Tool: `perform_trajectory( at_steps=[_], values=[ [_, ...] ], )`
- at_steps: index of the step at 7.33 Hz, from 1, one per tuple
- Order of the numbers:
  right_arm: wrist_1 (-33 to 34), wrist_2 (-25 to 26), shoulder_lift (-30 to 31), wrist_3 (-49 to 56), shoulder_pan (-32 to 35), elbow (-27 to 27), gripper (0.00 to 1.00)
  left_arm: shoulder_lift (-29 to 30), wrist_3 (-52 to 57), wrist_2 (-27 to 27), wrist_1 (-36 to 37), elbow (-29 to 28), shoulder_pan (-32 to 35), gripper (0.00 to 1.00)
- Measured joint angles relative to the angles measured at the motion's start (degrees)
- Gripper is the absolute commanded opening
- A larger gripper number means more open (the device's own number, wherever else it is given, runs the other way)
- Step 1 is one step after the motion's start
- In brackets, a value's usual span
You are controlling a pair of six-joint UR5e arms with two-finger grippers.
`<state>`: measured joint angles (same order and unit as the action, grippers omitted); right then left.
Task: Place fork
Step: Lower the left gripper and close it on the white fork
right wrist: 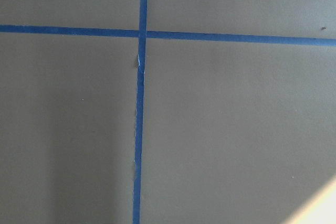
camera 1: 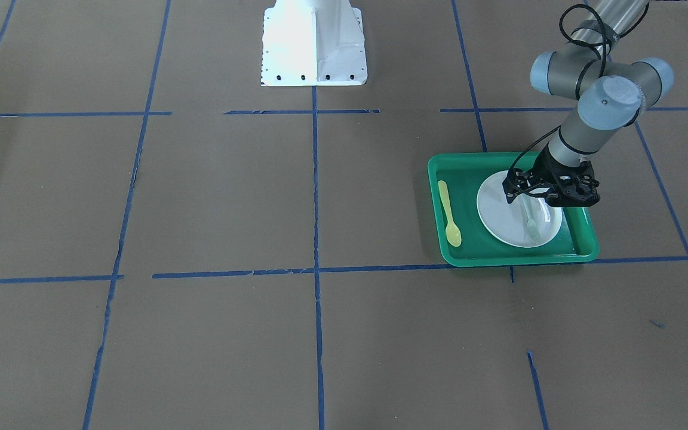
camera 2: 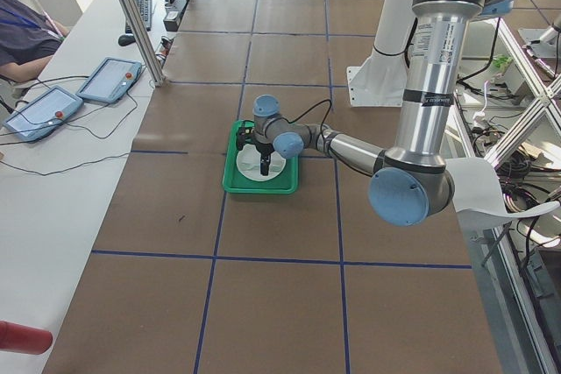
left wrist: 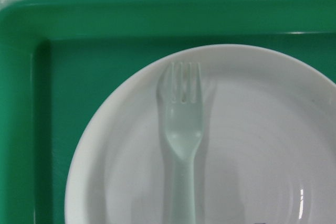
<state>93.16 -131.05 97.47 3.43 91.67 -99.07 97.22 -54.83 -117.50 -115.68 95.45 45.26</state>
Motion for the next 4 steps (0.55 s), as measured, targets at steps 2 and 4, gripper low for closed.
perform_trajectory(
  at_steps=[2,4],
  values=[
    [0.0,0.0,0.0,0.0,0.0,0.0,1.0,0.0,0.0,0.0,-1.6,-0.5,0.0,0.64],
    [0.0,0.0,0.0,0.0,0.0,0.0,1.0,0.0,0.0,0.0,-3.1,-1.2,0.0,0.54]
  ],
)
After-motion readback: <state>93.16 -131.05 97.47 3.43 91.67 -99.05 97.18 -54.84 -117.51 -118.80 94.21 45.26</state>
